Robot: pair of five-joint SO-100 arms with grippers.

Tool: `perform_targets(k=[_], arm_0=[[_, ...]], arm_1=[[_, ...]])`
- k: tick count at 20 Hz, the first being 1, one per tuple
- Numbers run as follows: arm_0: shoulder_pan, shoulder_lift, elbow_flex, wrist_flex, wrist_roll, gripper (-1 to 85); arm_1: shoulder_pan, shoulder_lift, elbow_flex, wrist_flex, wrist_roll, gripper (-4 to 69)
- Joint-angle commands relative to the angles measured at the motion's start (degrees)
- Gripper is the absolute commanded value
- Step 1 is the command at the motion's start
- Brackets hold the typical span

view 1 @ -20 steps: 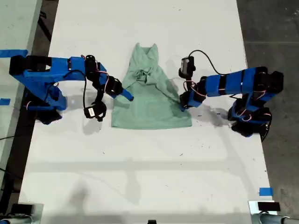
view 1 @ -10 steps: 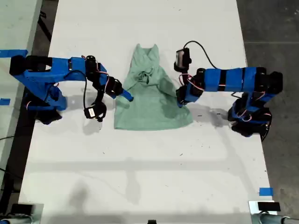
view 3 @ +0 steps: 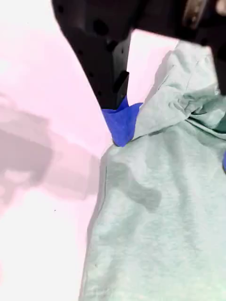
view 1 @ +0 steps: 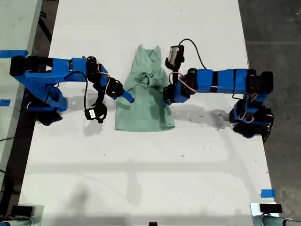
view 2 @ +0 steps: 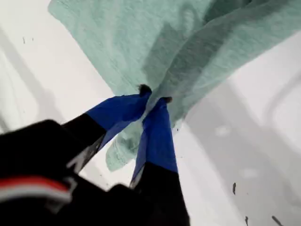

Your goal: Fold tshirt

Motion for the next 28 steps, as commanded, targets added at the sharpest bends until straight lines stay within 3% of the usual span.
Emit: perform_targets(k=[1, 3, 4, 5, 7, 8, 14, 17, 21, 28], arm_0=[[0.9, 0.4, -4.0, 1.3, -0.5, 27.9], [0.9, 0.4, -4.4, 2.1, -0.5, 27.9], [0.9, 0.4, -4.6, 2.5, -0.5, 28.0], [1.0, 0.4, -4.6, 2.6, -0.5, 28.0], [1.1, 0.4, -4.7, 2.6, -0.5, 28.0], [1.1, 0.3, -4.7, 2.6, -0.5, 28.0], [1.3, 0.2, -4.7, 3.1, -0.6, 27.9], [1.7, 0.3, -5.9, 4.7, -0.6, 27.9], [2.1, 0.4, -7.7, 7.2, -0.8, 27.9], [6.7, 1.1, -10.4, 13.8, -6.9, 28.1]], arm_1=[[-0.7, -7.6, -4.2, -6.5, 3.2, -2.1], [-0.7, -14.0, -5.4, -9.2, 5.1, -2.3], [-0.9, -15.7, -5.6, -10.0, 5.7, 1.6], [-0.9, -17.2, -6.2, -10.6, 6.0, 8.6], [-1.1, -18.6, -7.2, -9.3, 6.3, 36.0], [-1.1, -18.5, -7.2, -8.9, 6.2, 41.5], [-1.9, -14.8, -13.6, 2.2, 6.5, 37.2], [-1.8, -8.8, -16.2, 7.7, 6.0, 29.3], [-1.8, -0.1, -18.5, 13.5, 4.9, 27.3], [-0.4, 9.8, -10.6, 16.8, 4.6, 24.3]])
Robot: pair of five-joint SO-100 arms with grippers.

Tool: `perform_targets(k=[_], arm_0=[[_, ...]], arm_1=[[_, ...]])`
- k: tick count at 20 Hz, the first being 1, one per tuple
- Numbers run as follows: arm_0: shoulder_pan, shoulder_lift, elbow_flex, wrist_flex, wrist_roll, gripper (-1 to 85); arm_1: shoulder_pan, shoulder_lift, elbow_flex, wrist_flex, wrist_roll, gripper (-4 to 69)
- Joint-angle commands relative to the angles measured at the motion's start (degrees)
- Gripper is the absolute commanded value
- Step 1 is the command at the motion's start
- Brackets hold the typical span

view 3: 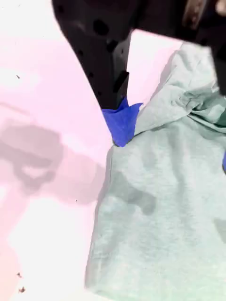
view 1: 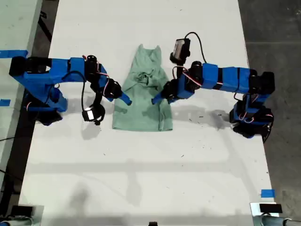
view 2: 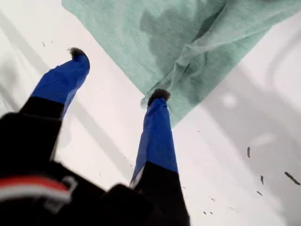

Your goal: Fold tshirt

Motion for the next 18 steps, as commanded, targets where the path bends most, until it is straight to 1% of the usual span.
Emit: perform_targets(k=[1, 6, 10, 15, 18], arm_0=[[3.3, 0.9, -2.2, 2.1, -4.1, 28.2], [6.2, 0.2, 3.3, 1.3, -11.7, 28.5], [5.6, -4.4, 4.0, 0.6, -14.4, 28.7], [3.0, -14.6, 4.6, -5.6, -14.9, 29.2], [2.0, -17.1, 6.7, -11.3, -14.9, 28.5]], arm_1=[[0.8, 6.2, 1.8, 0.3, -0.4, 24.0], [1.2, 9.6, 6.9, -1.9, -0.4, 22.7], [1.2, 12.0, 10.5, -4.2, -0.5, 22.4], [1.1, 16.5, 16.1, -7.0, -0.5, 22.0], [1.3, 19.6, 20.0, -8.9, -0.4, 21.7]])
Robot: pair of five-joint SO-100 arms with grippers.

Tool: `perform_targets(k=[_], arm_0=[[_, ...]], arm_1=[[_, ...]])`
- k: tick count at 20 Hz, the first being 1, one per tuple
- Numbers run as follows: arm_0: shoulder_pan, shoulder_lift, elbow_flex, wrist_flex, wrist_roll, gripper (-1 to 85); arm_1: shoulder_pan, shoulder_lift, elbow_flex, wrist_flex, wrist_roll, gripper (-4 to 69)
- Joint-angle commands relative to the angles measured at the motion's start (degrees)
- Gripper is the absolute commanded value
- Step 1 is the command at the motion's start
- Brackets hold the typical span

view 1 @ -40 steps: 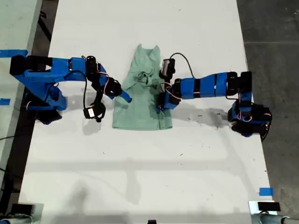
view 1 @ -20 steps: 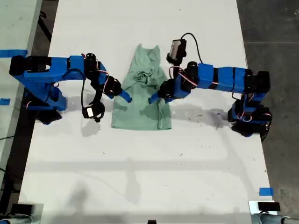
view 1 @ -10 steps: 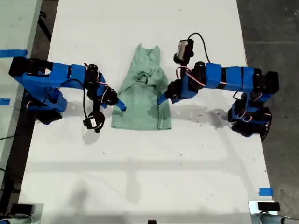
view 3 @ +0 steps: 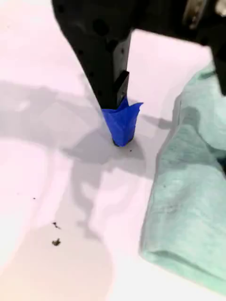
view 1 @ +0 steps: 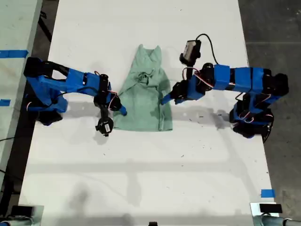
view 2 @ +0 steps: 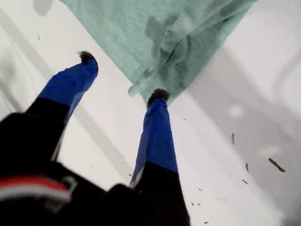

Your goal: Fold tshirt

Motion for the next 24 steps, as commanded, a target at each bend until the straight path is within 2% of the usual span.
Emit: perform_targets(k=[1, 3, 6, 13, 18, 22, 24], arm_0=[[-1.7, -1.8, 0.6, -4.7, -0.4, 27.4], [-1.7, -3.3, 0.7, -6.4, -0.9, 8.5], [-1.6, -4.1, -0.2, -7.5, 0.1, 0.8], [-1.8, -3.9, -2.6, -5.6, 0.3, 0.0], [-2.0, -3.7, -19.2, 11.2, 0.6, 0.0], [-1.0, -10.2, -38.5, 19.8, 4.0, 0.0], [-0.3, -14.9, -48.0, 21.5, 5.8, 0.0]], arm_1=[[0.9, 5.2, 1.2, -2.3, -0.4, 21.5], [1.0, 5.9, 2.4, -2.7, -0.5, 21.2], [1.1, 6.0, 3.2, -3.3, -0.9, 20.8], [1.1, 6.0, 4.5, -4.8, -1.0, 20.5], [1.1, 6.2, 5.2, -5.0, -0.7, 20.4], [1.1, 7.2, 6.2, -5.3, -0.4, 20.2], [1.1, 7.8, 6.9, -5.4, -0.3, 20.2]])
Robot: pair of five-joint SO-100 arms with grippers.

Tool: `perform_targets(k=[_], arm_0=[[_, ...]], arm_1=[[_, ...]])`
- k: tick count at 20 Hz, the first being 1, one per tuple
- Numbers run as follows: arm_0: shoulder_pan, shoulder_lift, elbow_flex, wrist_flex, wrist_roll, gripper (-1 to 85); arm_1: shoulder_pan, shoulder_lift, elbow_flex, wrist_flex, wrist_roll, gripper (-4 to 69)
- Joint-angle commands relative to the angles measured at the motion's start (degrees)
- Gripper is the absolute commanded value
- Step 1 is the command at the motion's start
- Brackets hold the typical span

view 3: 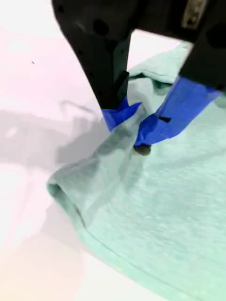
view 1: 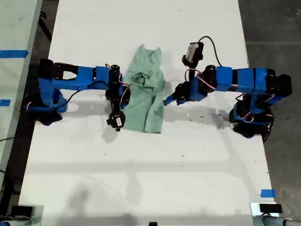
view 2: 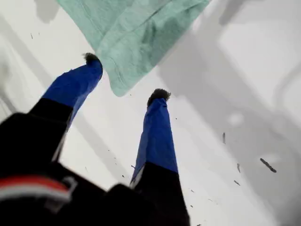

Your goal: Fold tshirt

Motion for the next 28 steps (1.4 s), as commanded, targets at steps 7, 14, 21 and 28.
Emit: perform_targets(k=[7, 14, 21, 28], arm_0=[[1.8, -13.0, -19.5, -8.9, 8.7, 0.0], [1.2, -21.6, -20.4, -13.2, 9.1, 33.3], [2.4, -4.0, -18.0, 7.5, 5.0, 33.3], [3.9, 10.7, -17.9, 23.7, 4.7, 32.2]], arm_1=[[0.5, 7.8, 2.6, -1.3, 0.4, 20.0], [0.1, 10.6, 6.1, -1.4, 1.7, 19.9], [0.2, 11.2, 7.0, -1.6, 1.1, 19.3], [-2.0, 8.3, -3.2, 5.0, 0.5, 19.3]])
